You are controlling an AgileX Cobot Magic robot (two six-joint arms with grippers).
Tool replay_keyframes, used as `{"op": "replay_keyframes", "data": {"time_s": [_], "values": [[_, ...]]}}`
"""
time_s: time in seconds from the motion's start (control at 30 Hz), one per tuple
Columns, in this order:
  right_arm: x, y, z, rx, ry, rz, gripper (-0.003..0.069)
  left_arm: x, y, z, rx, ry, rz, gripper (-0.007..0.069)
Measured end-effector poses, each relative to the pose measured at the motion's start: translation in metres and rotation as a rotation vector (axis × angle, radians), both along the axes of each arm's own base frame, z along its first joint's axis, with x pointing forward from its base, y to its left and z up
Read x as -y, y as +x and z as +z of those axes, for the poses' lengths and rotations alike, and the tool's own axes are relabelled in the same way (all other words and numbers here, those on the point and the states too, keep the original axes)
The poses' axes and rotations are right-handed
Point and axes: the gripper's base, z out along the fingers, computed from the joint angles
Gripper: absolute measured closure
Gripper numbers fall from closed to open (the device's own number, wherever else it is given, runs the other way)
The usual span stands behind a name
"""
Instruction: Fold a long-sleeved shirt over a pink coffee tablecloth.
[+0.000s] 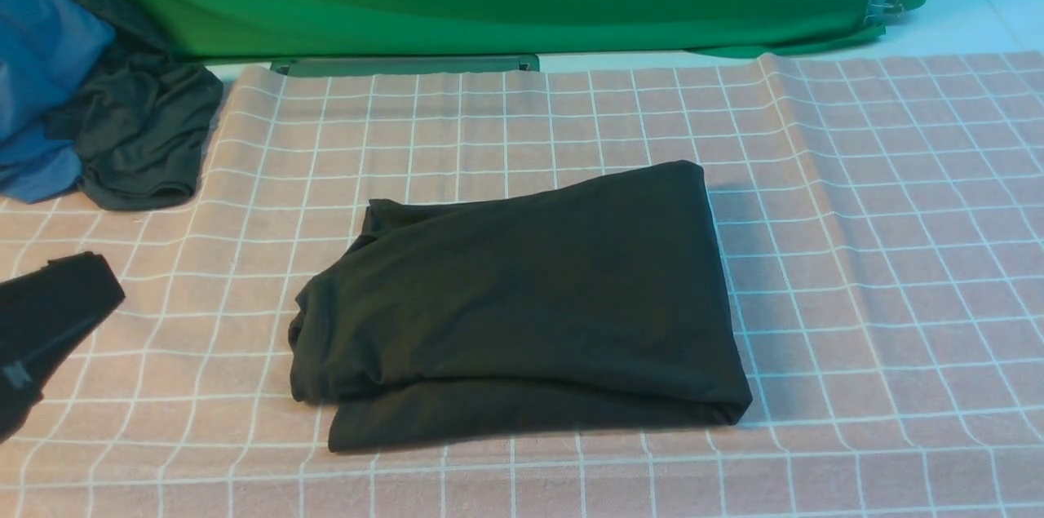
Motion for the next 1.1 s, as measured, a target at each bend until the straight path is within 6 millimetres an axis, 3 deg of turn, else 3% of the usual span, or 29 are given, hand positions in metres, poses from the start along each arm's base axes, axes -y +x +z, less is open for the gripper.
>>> {"op": "replay_keyframes", "data": {"time_s": [0.27, 0.8, 0.87, 0.93, 0.97, 1.0, 1.1], "values": [[-0.003, 0.007, -0.016, -0.06, -0.025, 0.0, 0.06, -0.001, 0.002, 0.005, 0.066, -0.005, 0.015, 0.0611], [-0.003, 0.007, -0.018, -0.079, -0.014, 0.005, 0.0579, -0.007, 0.003, 0.002, 0.141, 0.108, 0.048, 0.0611], [-0.003, 0.007, -0.018, -0.079, -0.014, 0.005, 0.0577, -0.007, 0.001, -0.005, 0.18, 0.108, 0.054, 0.0611], [-0.003, 0.007, -0.018, -0.079, -0.014, 0.005, 0.0571, -0.009, -0.003, -0.031, 0.254, 0.103, 0.068, 0.0611], [-0.003, 0.007, -0.018, -0.079, -0.014, 0.005, 0.057, -0.01, -0.003, -0.034, 0.259, 0.102, 0.071, 0.0611], [-0.003, 0.007, -0.018, -0.079, -0.014, 0.005, 0.0568, -0.012, -0.005, -0.057, 0.293, 0.099, 0.096, 0.0611], [-0.003, 0.007, -0.018, -0.079, -0.014, 0.005, 0.0568, -0.017, -0.009, -0.098, 0.317, 0.087, 0.173, 0.0611]]}}
